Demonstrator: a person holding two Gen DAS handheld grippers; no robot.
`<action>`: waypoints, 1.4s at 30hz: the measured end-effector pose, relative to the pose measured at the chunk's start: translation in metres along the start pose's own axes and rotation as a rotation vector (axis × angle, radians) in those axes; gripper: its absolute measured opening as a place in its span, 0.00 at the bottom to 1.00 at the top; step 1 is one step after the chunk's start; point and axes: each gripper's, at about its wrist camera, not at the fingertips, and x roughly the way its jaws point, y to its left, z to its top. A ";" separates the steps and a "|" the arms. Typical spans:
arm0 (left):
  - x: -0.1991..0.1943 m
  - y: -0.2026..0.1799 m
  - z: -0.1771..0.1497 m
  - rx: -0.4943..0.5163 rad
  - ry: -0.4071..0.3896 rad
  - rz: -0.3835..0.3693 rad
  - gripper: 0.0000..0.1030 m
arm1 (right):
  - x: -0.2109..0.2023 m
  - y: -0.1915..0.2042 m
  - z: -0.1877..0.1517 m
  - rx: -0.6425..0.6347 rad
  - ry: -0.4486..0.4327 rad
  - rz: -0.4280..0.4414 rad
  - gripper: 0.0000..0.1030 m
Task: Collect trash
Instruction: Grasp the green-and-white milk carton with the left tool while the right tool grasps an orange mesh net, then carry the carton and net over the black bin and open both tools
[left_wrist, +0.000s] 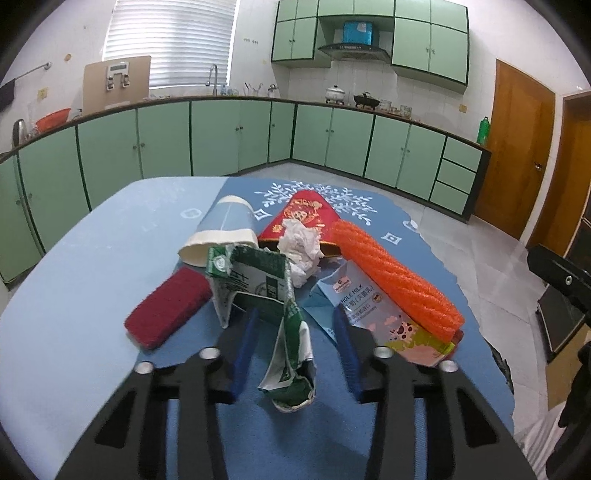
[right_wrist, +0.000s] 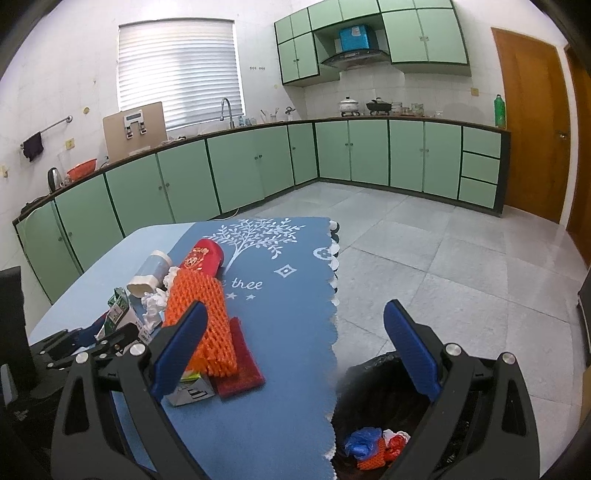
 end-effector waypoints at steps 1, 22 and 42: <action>0.002 0.000 0.000 -0.003 0.005 -0.005 0.23 | 0.002 0.001 0.001 -0.004 0.002 0.004 0.86; -0.039 0.031 -0.003 -0.003 -0.066 0.097 0.07 | 0.035 0.069 -0.017 -0.115 0.090 0.140 0.72; -0.034 0.036 -0.004 -0.020 -0.052 0.075 0.07 | 0.055 0.077 -0.019 -0.164 0.147 0.168 0.13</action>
